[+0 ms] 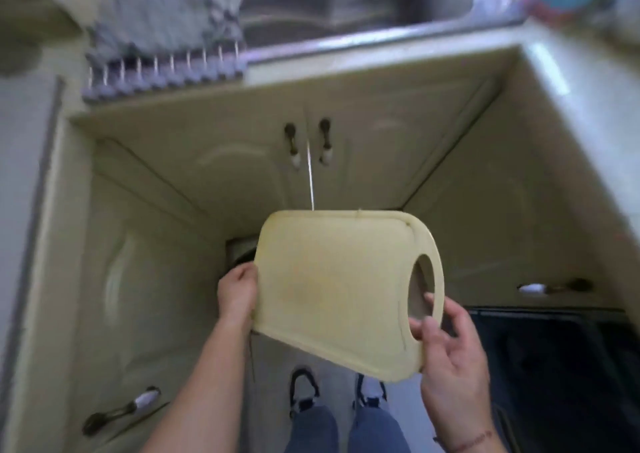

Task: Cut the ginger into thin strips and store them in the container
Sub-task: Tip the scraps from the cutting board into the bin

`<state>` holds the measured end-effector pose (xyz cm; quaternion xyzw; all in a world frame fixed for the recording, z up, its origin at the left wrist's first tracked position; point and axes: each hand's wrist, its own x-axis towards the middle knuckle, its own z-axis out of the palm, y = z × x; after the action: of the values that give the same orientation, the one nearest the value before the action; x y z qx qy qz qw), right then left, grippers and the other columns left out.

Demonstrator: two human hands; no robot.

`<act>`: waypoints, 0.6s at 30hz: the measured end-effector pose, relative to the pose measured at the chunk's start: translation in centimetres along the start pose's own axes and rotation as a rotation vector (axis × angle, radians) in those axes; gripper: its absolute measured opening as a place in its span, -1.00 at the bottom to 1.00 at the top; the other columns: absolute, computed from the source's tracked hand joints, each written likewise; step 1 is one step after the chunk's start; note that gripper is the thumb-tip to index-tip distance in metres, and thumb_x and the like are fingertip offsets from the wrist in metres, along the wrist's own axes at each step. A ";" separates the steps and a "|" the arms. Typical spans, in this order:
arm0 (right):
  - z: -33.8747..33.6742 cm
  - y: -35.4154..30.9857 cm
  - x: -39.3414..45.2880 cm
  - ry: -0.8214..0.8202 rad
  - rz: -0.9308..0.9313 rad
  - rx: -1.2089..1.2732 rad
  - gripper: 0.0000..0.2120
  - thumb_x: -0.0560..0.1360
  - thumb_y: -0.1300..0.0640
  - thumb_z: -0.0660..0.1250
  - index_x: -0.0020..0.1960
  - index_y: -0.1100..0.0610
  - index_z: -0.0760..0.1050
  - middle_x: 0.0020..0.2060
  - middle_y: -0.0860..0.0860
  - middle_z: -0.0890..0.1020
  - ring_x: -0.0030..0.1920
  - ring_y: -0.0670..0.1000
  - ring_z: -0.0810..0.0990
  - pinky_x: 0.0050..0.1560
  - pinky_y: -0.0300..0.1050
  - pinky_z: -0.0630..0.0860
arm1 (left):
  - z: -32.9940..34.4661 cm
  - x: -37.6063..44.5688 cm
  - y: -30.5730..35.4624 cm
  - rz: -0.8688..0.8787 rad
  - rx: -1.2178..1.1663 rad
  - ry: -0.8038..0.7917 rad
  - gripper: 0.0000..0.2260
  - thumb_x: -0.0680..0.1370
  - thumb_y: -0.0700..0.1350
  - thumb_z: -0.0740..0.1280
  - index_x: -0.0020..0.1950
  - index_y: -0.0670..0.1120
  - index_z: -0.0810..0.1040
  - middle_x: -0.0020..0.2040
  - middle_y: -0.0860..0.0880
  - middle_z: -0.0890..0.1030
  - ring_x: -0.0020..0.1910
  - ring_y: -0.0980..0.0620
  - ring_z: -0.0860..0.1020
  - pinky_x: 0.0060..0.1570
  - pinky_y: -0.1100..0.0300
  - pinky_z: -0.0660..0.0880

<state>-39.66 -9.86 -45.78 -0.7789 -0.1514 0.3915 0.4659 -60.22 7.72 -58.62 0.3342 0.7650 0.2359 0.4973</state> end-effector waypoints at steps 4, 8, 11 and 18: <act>-6.5 -4.4 -3.3 0.225 0.014 0.022 -0.72 0.63 0.18 0.26 0.32 0.02 0.49 -0.21 -0.11 0.75 -0.04 -0.05 0.70 0.05 -0.03 0.54 | -1.9 -7.5 7.7 0.105 -0.010 -0.182 -0.91 0.61 -0.21 0.37 0.01 -0.09 0.67 -0.08 0.02 0.67 -0.11 0.08 0.59 -0.07 0.18 0.46; -13.9 -7.2 -7.9 0.379 -0.044 0.019 -0.74 0.60 0.22 0.30 0.26 0.05 0.56 -0.30 -0.22 0.71 -0.12 -0.18 0.65 -0.07 -0.18 0.44 | -1.9 -16.4 13.6 0.243 0.047 -0.359 -0.86 0.60 -0.24 0.38 -0.07 -0.02 0.66 -0.06 -0.02 0.69 -0.08 0.03 0.61 -0.06 0.15 0.50; -19.6 -6.2 -11.2 0.497 -0.092 -0.049 -0.79 0.54 0.20 0.41 0.18 0.12 0.61 -0.43 -0.22 0.67 -0.25 -0.36 0.59 -0.13 -0.48 0.39 | 0.4 -22.9 16.4 0.363 0.069 -0.451 -0.90 0.60 -0.25 0.37 0.05 -0.09 0.64 -0.07 0.00 0.66 -0.11 0.09 0.57 -0.08 0.16 0.47; -33.1 1.1 -19.8 0.711 0.039 0.128 -0.72 0.43 0.48 0.42 0.00 0.16 0.62 -0.40 -0.06 0.68 -0.42 -0.39 0.56 -0.32 -0.60 0.39 | 10.2 -38.8 15.4 0.622 0.251 -0.690 -0.88 0.60 -0.28 0.36 0.02 -0.10 0.67 -0.09 0.02 0.68 -0.11 0.11 0.59 -0.22 0.40 0.45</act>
<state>-27.81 -42.42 -28.82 -0.8384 0.0600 0.1135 0.5298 -35.63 -10.68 -28.56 0.6634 0.4417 0.1546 0.5838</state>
